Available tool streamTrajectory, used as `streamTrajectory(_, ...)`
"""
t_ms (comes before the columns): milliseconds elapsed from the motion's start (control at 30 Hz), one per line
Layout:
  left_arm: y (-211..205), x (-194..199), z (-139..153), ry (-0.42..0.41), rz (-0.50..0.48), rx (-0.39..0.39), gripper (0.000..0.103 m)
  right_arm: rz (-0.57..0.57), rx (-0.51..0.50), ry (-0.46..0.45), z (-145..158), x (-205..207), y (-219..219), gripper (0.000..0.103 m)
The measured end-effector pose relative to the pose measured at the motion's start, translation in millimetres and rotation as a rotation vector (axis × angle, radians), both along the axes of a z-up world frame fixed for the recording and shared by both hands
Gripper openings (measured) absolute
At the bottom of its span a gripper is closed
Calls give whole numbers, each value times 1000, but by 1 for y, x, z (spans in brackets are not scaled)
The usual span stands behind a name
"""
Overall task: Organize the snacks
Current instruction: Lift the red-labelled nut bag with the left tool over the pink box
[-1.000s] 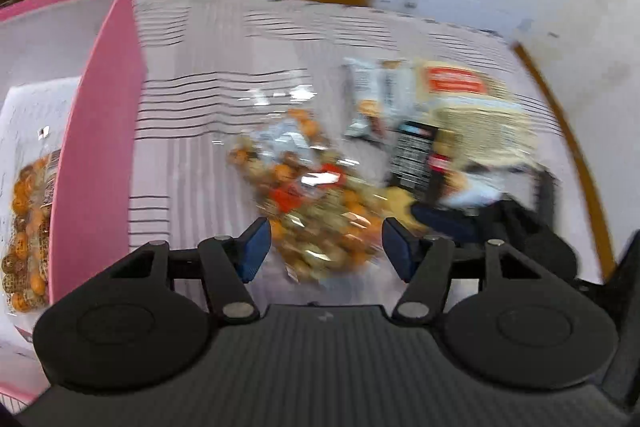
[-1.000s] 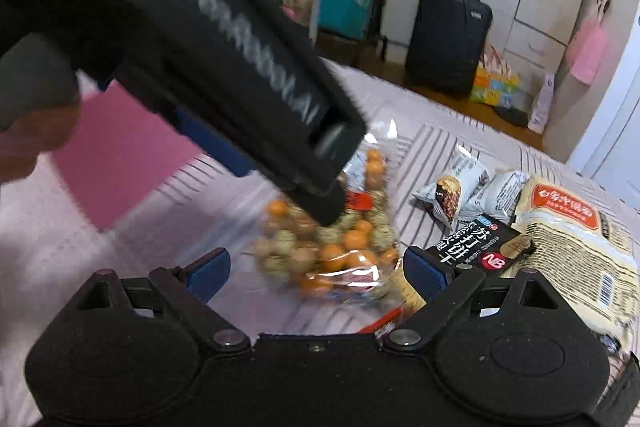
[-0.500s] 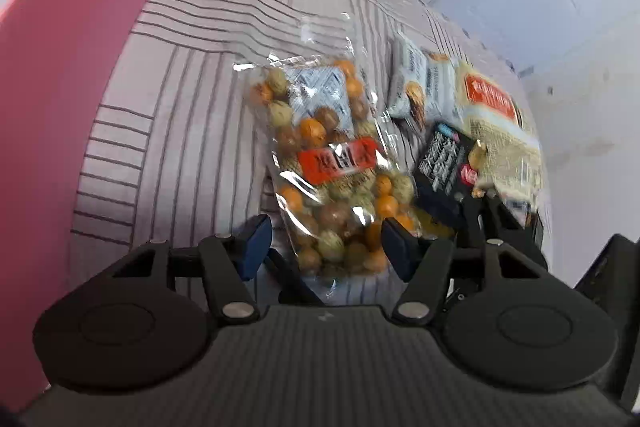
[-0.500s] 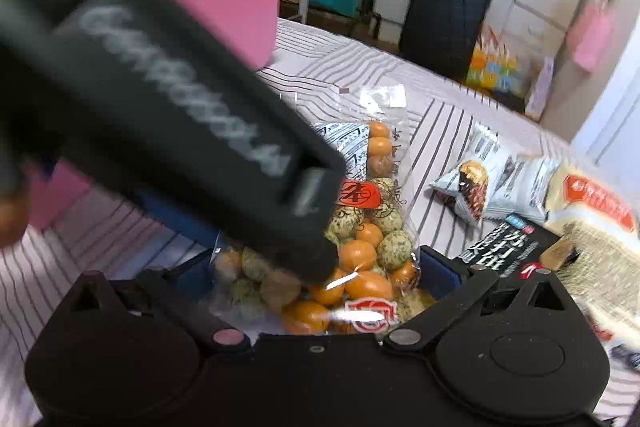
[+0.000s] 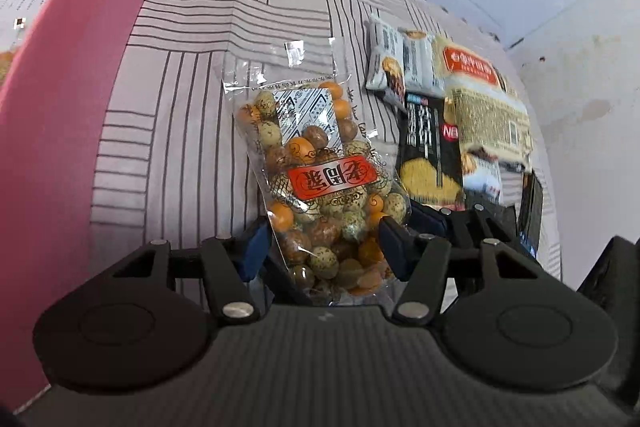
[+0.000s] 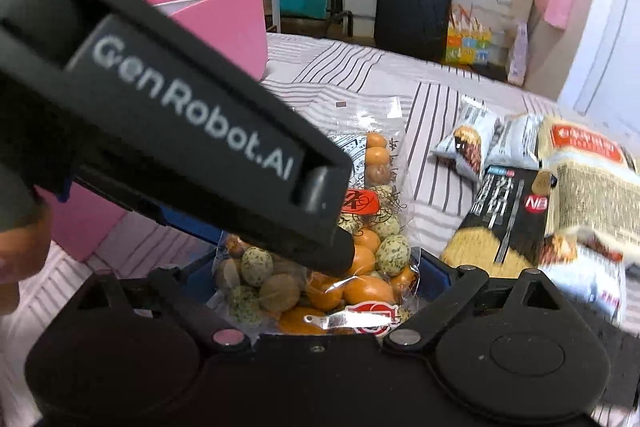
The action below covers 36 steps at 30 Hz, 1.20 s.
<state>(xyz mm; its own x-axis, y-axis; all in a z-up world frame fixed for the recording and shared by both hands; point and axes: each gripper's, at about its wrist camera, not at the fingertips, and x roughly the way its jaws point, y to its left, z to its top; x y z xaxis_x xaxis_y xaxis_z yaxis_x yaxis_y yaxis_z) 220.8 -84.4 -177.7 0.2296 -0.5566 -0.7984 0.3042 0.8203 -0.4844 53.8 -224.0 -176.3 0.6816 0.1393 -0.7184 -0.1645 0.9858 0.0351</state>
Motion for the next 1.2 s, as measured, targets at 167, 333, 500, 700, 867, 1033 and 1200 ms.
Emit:
streamTrajectory(167, 4, -5, 14, 10, -77, 47, 57, -57, 71, 24, 11, -15, 3, 98)
streamTrajectory(333, 12, -20, 31, 5, -101, 72, 57, -90, 71, 7, 29, -34, 17, 98)
streamTrajectory(500, 26, -38, 50, 7, -120, 60, 57, -101, 65, -10, 49, -64, 27, 98)
streamTrajectory(700, 38, -68, 82, -66, -135, 63, 59, -120, 80, -35, 77, -99, 40, 98)
streamTrajectory(867, 56, -91, 107, -102, -133, 38, 59, -119, 61, -45, 105, -120, 51, 98)
streamTrajectory(1033, 79, -104, 124, -94, -140, -16, 59, -79, 29, -54, 126, -123, 63, 98)
streamTrajectory(1200, 102, -106, 136, -71, -87, -49, 60, -24, -46, -92, 136, -122, 81, 98)
